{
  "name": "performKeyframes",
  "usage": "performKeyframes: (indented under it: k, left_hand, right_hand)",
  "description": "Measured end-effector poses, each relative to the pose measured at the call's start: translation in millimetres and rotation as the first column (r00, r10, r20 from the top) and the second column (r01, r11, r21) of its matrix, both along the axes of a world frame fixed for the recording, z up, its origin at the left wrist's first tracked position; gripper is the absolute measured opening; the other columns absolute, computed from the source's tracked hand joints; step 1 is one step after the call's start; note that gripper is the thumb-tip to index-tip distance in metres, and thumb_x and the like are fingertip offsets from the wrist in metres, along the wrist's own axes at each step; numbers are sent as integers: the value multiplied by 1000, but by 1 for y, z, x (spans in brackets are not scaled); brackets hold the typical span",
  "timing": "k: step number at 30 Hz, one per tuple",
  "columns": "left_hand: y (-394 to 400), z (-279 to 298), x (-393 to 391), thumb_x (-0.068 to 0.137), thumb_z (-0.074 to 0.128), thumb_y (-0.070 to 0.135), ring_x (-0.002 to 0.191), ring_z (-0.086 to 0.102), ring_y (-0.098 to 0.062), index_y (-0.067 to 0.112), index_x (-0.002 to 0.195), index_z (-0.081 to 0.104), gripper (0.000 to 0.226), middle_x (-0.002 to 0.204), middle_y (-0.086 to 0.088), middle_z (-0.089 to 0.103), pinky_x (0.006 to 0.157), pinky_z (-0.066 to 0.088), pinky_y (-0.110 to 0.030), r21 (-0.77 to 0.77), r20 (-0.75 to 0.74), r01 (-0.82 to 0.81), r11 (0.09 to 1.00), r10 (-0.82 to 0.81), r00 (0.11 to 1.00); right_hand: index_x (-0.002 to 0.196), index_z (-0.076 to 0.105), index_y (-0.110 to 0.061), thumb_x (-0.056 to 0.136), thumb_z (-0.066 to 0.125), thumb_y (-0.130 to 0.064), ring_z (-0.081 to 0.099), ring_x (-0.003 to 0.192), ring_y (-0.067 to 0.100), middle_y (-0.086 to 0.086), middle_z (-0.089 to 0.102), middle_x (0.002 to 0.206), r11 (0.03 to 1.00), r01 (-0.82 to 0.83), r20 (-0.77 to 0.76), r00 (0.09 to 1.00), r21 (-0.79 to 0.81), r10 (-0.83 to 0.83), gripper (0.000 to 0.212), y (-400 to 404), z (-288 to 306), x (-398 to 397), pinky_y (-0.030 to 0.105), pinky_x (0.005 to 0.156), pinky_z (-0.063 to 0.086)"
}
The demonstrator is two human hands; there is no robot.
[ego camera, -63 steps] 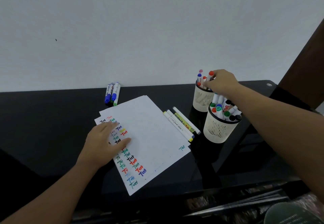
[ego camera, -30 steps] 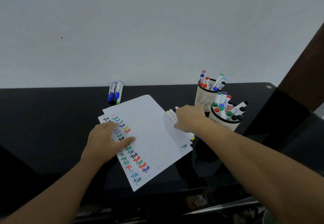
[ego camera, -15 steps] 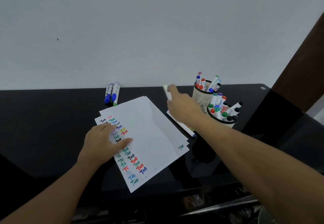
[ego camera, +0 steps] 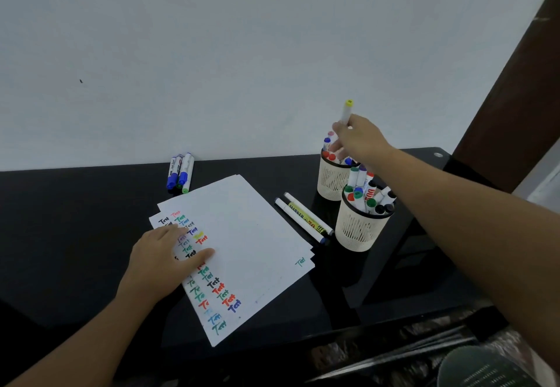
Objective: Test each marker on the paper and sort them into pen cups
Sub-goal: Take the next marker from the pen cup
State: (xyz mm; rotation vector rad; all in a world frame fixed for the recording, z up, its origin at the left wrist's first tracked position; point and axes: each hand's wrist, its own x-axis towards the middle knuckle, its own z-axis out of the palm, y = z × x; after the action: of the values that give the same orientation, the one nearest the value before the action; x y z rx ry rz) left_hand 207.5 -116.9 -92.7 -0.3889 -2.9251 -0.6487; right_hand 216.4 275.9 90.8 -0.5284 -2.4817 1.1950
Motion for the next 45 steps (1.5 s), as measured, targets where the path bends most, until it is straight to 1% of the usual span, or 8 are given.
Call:
performKeyframes:
  k: [3, 8, 12, 19, 24, 30, 38, 45]
  left_hand:
    - [3, 2, 1, 73, 56, 86, 136, 44, -25, 19, 141, 57, 95, 147, -2, 53, 114, 37, -48, 8, 2, -2, 1000, 2, 1000]
    - [2, 2, 0, 73, 58, 85, 136, 44, -24, 20, 139, 58, 92, 147, -1, 53, 113, 37, -47, 22, 11, -8, 1000, 8, 1000]
    - [3, 2, 0, 73, 60, 83, 135, 44, -23, 21, 139, 59, 90, 147, 0, 53, 113, 37, -46, 48, 12, -13, 999, 13, 1000]
    - [2, 3, 1, 73, 61, 82, 138, 40, -22, 22, 140, 58, 90, 149, 1, 51, 114, 36, -47, 85, 42, -17, 996, 13, 999]
    - [-1, 7, -1, 71, 66, 79, 135, 41, -20, 24, 137, 60, 85, 146, 4, 52, 112, 40, -46, 152, 97, -8, 988, -7, 995]
    - [-15, 22, -16, 75, 75, 66, 131, 46, -18, 25, 137, 59, 76, 144, 1, 53, 110, 40, -42, 154, 106, 21, 988, -38, 994]
    - [-39, 6, -21, 69, 37, 100, 145, 33, -21, 31, 148, 51, 106, 156, 3, 42, 120, 28, -52, -23, 42, 17, 1000, -16, 999]
    - [-39, -1, -22, 68, 37, 96, 143, 31, -16, 34, 144, 56, 100, 153, 7, 44, 120, 22, -48, 37, -3, 4, 999, -4, 1000]
  right_hand:
    - [107, 61, -14, 108, 47, -42, 59, 74, 17, 6, 66, 92, 982, 57, 69, 995, 178, -70, 31, 12, -11, -3, 37, 71, 52]
    - [100, 65, -9, 103, 58, -37, 64, 83, 22, 9, 68, 91, 964, 19, 221, 972, 265, -80, 30, 21, -26, -6, 32, 65, 49]
    - [114, 60, -19, 99, 65, -39, 65, 97, 24, 3, 67, 107, 950, 65, 89, 991, 304, -96, 25, 22, -26, -7, 43, 83, 59]
    - [87, 67, -17, 92, 73, -41, 69, 85, 22, 6, 74, 97, 902, -30, 288, 952, 430, -105, 25, 23, -21, -9, 41, 78, 62]
    - [125, 61, -23, 91, 70, -49, 63, 109, 25, 1, 67, 120, 847, -30, 206, 974, 531, -95, 43, 8, -14, -6, 50, 96, 53]
    - [122, 62, -28, 100, 56, -49, 63, 100, 21, -5, 66, 100, 721, -110, 9, 990, 684, 143, 31, -45, -1, -11, 44, 96, 44]
    - [128, 63, -34, 102, 56, -36, 60, 105, 20, -5, 59, 108, 574, -535, 302, 838, 620, 454, 27, -134, -63, -47, 38, 89, 50]
    - [144, 52, -39, 106, 49, -22, 60, 107, 24, 3, 57, 124, 503, -604, 356, 785, 618, 506, 42, -188, -111, -103, 41, 91, 52]
